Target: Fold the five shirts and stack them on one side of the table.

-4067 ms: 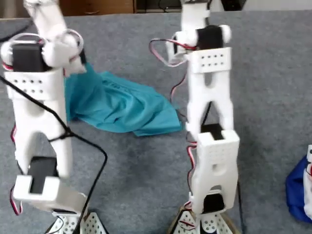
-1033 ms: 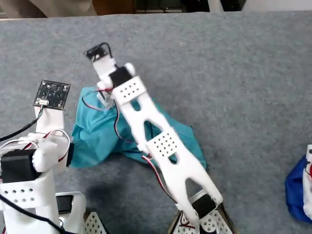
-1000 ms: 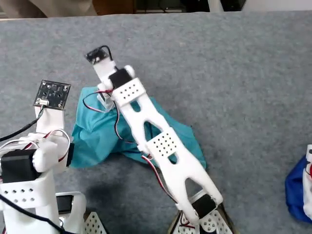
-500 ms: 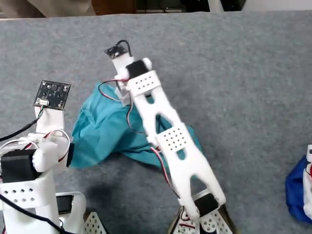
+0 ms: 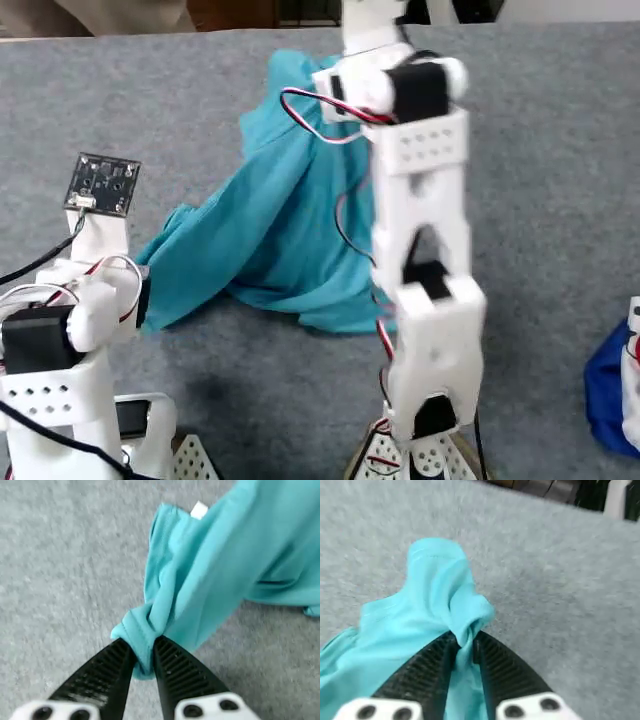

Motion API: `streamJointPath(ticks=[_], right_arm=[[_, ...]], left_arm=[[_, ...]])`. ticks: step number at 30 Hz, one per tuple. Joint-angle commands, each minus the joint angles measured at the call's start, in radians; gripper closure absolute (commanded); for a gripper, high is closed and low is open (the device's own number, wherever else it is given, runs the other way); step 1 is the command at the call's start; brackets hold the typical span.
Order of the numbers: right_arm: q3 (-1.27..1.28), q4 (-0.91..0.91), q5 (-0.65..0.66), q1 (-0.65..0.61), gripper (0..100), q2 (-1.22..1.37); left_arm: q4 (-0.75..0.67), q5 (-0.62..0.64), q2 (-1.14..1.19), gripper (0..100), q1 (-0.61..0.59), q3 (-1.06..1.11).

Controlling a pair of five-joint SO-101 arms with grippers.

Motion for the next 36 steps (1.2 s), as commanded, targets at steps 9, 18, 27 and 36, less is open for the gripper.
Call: streamJointPath(ticks=[9, 18, 27, 36], right_arm=[[1.27, 0.014, 0.038, 0.074, 99.1, -1.013], [1.636, 0.015, 0.08, 0.074, 74.9, -1.191], [1.405, 0.009, 0.072, 0.071, 59.9, -1.119], [1.399, -0.178, -0.028, 0.077, 61.2, -0.631]], left_arm=[[-0.035, -0.008, -0.001, 98, -0.012, 0.0], [-0.035, -0.011, 0.001, 98, -0.006, 0.0], [-0.034, -0.012, 0.001, 98, -0.006, 0.0], [-0.034, -0.012, 0.001, 98, -0.008, 0.002]])
